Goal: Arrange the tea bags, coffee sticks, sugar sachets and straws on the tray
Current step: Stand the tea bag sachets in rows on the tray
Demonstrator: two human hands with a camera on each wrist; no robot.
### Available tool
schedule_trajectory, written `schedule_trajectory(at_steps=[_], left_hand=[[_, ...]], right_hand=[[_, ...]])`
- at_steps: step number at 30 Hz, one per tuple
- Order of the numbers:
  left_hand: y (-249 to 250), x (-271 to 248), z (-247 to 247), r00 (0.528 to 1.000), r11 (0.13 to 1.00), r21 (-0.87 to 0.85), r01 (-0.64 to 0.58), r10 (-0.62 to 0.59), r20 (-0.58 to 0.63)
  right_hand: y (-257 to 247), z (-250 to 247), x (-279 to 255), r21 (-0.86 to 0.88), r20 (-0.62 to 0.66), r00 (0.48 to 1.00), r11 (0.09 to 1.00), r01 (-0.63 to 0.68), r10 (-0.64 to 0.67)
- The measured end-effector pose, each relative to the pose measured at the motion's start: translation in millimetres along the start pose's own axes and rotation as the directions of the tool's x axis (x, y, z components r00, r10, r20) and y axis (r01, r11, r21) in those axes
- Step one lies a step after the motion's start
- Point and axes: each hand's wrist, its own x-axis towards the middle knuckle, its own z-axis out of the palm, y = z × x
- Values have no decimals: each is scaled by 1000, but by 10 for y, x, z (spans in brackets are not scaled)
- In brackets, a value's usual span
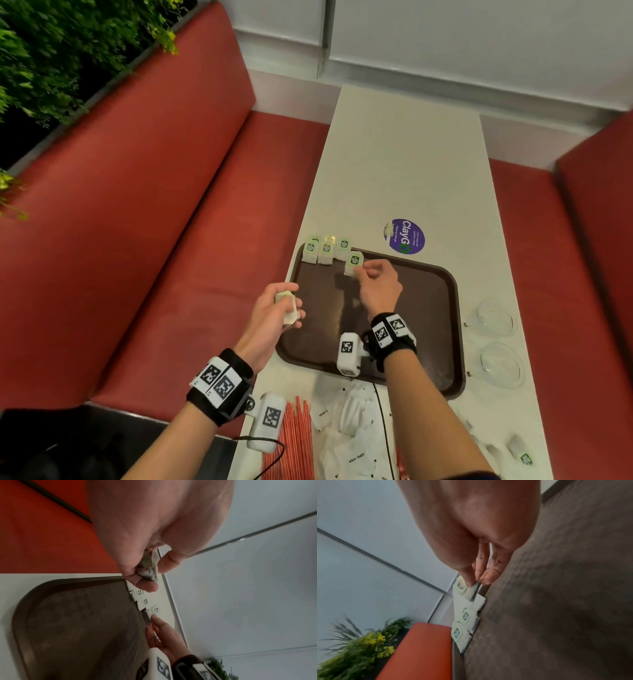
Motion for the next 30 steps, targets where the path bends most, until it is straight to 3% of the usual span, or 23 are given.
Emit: schedule_trajectory(at_steps=[7,16,21,26,30], left_hand=[[30,54,-54,998,998,38,-58,59,-22],[18,167,-57,998,998,33,-52,53,-29],[8,187,-51,998,998,35,-47,48,-29],[18,191,-41,999,999,21,-32,32,-36],[52,177,-22,999,1000,-11,-23,22,-33]], right_hand=[[62,418,388,-123,45,999,992,22,-16],[161,554,521,-216,50,999,976,-4,15],[202,576,515,-238,36,998,970,51,-44],[291,623,497,-283,108,988,949,141,-114],[276,651,518,-289,116,987,947,142,-113]])
